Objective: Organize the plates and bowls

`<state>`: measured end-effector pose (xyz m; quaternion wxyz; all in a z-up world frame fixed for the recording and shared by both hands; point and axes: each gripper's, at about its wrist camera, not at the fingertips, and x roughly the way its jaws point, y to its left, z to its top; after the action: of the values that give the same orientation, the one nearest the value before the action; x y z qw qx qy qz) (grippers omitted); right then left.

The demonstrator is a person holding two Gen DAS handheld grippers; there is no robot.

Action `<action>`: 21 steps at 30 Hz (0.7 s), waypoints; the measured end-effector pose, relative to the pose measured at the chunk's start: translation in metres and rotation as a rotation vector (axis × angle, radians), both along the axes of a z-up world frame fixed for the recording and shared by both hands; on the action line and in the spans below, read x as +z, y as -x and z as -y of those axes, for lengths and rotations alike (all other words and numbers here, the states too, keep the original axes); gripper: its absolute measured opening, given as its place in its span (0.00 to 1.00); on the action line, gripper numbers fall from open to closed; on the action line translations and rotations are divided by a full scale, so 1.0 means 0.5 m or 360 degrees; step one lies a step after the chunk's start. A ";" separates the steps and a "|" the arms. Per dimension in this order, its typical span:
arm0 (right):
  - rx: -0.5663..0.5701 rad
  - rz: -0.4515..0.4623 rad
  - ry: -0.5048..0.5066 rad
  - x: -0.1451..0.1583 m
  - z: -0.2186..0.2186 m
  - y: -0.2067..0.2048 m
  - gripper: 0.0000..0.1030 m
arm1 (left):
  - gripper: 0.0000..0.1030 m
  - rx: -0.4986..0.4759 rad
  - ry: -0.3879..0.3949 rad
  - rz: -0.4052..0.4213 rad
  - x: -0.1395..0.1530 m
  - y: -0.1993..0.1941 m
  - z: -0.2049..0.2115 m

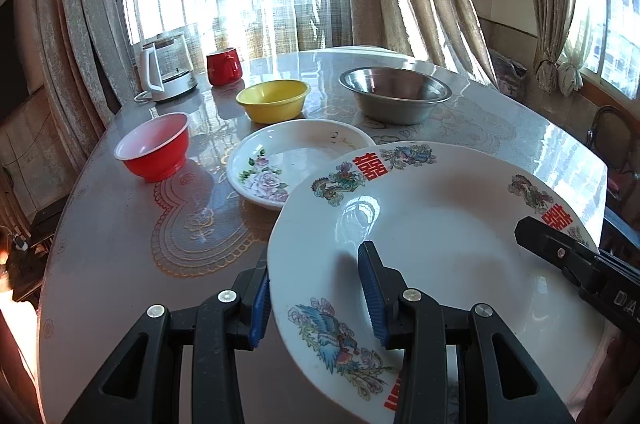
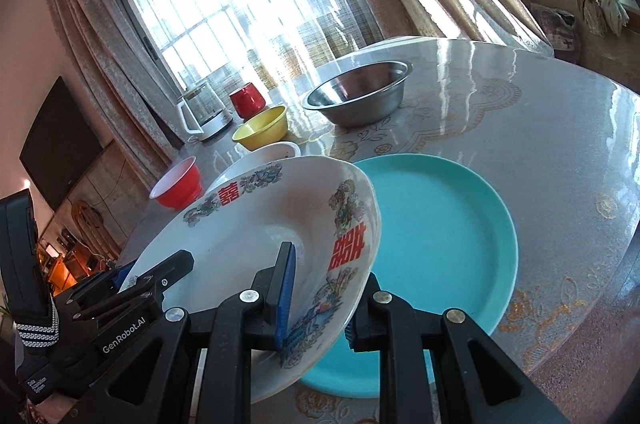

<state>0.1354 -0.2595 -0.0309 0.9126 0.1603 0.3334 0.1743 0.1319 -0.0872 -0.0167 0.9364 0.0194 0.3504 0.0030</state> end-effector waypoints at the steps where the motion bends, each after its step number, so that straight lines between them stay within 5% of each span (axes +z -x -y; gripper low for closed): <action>1: -0.0017 -0.0004 -0.0001 -0.001 0.009 -0.003 0.20 | 0.40 -0.0014 -0.0001 -0.0005 -0.002 -0.006 0.009; 21: -0.0201 -0.0056 0.0085 -0.042 0.084 -0.037 0.20 | 0.41 -0.0124 -0.0024 -0.0089 -0.045 -0.084 0.093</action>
<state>0.1539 -0.3015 -0.0516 0.9197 0.1597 0.3430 0.1047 0.1739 -0.1337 -0.0390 0.9255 0.0403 0.3754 -0.0315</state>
